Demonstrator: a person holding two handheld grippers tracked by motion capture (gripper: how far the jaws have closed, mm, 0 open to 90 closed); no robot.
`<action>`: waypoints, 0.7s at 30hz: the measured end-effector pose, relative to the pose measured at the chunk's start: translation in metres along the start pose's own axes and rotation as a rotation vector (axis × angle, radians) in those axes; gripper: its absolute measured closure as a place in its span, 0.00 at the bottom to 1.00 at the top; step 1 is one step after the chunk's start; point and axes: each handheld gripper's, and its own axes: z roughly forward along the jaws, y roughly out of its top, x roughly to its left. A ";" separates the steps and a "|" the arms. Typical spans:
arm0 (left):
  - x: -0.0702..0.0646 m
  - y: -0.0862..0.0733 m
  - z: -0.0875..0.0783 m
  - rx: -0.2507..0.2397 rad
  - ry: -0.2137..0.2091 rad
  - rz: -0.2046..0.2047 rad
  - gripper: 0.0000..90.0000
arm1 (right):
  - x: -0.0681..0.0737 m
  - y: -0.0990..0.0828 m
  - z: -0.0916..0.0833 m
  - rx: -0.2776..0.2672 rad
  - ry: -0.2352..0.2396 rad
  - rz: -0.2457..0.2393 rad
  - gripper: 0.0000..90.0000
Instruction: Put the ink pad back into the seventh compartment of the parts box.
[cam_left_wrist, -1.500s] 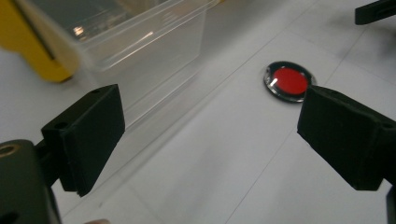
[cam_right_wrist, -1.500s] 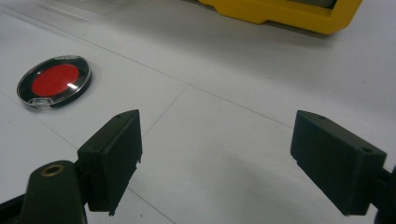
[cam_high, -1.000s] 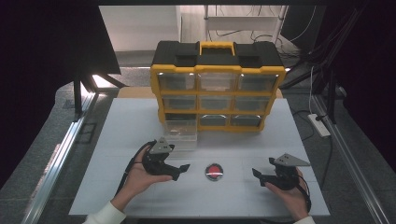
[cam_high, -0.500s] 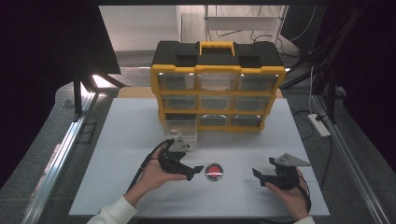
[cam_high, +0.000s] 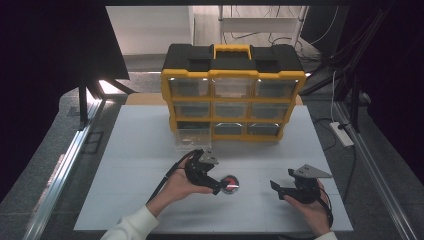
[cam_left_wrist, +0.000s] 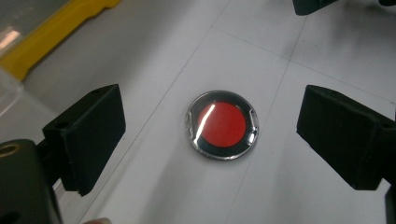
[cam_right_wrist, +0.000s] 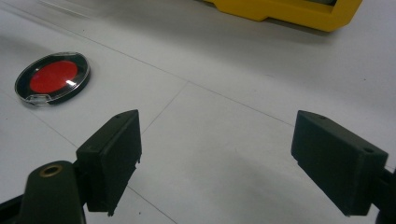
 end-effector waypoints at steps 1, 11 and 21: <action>0.000 0.001 0.002 0.005 -0.004 0.002 0.09 | 0.000 0.000 0.000 0.000 0.000 0.000 0.18; -0.001 0.009 0.020 0.049 -0.034 0.005 0.09 | -0.001 -0.001 0.000 0.002 0.002 0.000 0.18; -0.002 0.010 0.039 0.114 -0.035 0.021 0.09 | -0.001 -0.001 0.001 0.007 0.002 -0.001 0.18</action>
